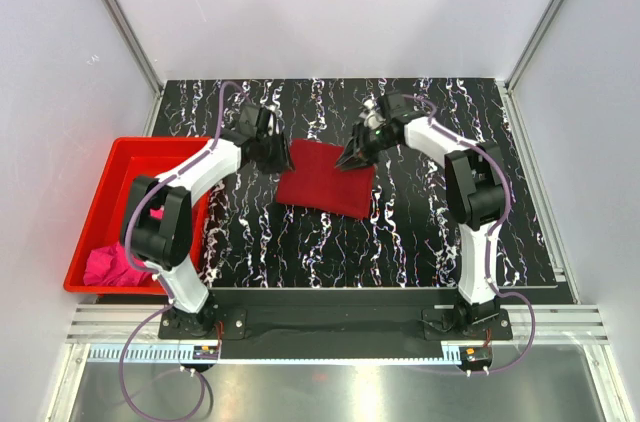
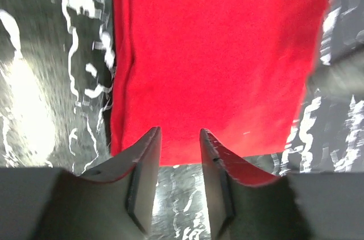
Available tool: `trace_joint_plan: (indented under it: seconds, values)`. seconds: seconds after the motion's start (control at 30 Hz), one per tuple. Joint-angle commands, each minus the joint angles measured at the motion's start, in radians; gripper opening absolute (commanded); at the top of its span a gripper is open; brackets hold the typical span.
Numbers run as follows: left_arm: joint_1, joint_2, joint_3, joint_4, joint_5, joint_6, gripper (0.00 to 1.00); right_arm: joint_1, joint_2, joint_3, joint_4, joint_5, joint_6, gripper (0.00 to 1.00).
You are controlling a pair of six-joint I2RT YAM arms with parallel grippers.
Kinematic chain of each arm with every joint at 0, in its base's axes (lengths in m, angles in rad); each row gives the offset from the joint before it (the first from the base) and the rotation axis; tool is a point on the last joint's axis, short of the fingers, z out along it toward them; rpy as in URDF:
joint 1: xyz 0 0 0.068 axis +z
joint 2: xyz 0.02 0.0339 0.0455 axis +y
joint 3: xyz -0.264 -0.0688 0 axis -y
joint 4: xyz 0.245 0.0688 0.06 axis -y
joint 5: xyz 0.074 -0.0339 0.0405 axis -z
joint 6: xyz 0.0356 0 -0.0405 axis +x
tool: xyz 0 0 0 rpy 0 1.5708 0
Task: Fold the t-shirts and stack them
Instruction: Fold the tshirt
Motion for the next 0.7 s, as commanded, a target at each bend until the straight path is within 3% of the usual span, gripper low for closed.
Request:
trace_joint_plan:
  seconds: [0.0, 0.2, 0.33, 0.53, 0.67]
  values:
    - [-0.002, 0.047, -0.085, 0.01, -0.021, -0.002, 0.37, 0.065, -0.042, -0.079, 0.025, -0.073, -0.003, 0.34]
    - [-0.004, 0.139, -0.14, 0.044, -0.064, 0.011, 0.33, 0.079, -0.005, -0.207, 0.109, -0.155, -0.018, 0.33]
    - [-0.004, 0.109, -0.134, -0.003, -0.099, 0.039, 0.3, 0.078, 0.005, -0.233, 0.004, -0.08, -0.096, 0.31]
    - [-0.021, -0.034, -0.059, -0.076, -0.064, 0.007, 0.34, 0.088, -0.065, -0.137, -0.101, -0.051, -0.135, 0.27]
    - [-0.024, -0.04, -0.034, -0.037, 0.028, -0.047, 0.36, 0.131, -0.044, -0.031, -0.098, -0.112, -0.081, 0.26]
